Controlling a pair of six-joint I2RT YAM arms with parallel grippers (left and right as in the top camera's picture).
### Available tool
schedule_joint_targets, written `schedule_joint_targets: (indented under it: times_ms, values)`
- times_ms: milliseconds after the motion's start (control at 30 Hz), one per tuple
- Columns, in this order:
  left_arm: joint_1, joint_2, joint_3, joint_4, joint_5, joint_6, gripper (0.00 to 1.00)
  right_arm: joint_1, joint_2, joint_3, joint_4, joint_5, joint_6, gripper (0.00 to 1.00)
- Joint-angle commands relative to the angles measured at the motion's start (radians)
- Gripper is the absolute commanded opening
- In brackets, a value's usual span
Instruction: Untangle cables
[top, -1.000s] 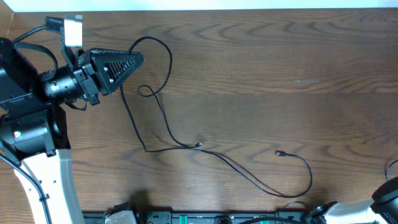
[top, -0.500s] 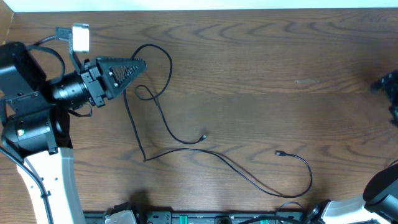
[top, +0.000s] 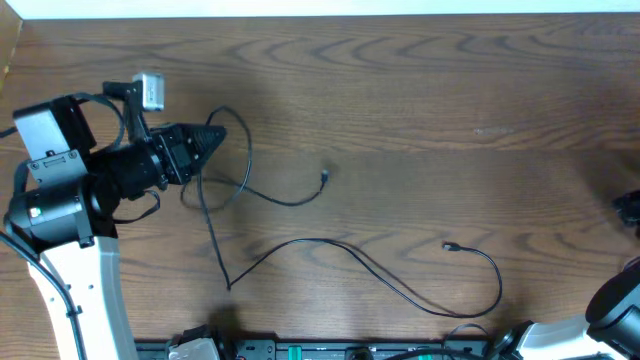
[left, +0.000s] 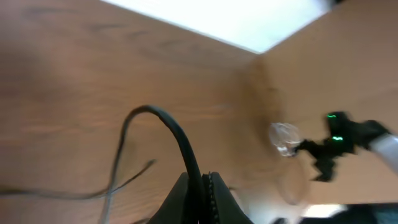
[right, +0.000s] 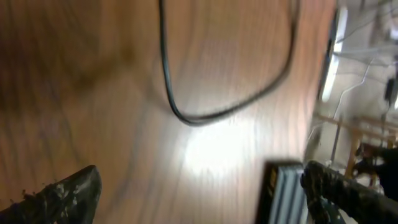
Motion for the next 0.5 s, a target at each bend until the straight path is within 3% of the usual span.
schedule_joint_targets:
  times_ms: [0,200,267,367,467]
  values:
    - [-0.042,-0.003,0.005,-0.015,-0.222,0.079,0.07,0.000,-0.002,-0.111,0.143,0.007,-0.213,0.99]
    - [-0.185,-0.003,0.005,-0.054,-0.427,0.132,0.07,0.000,-0.002,-0.280,0.449,-0.240,-0.510,0.98]
    - [-0.249,-0.003,0.005,-0.068,-0.488,0.151,0.07,0.000,-0.002,-0.327,0.525,-0.287,-0.580,0.91]
    - [-0.314,-0.002,0.005,-0.087,-0.546,0.162,0.08,0.000,-0.002,-0.372,0.586,-0.287,-0.591,0.90]
    - [-0.368,0.004,0.005,-0.101,-0.587,0.162,0.07,0.000,-0.002,-0.391,0.609,-0.277,-0.570,0.97]
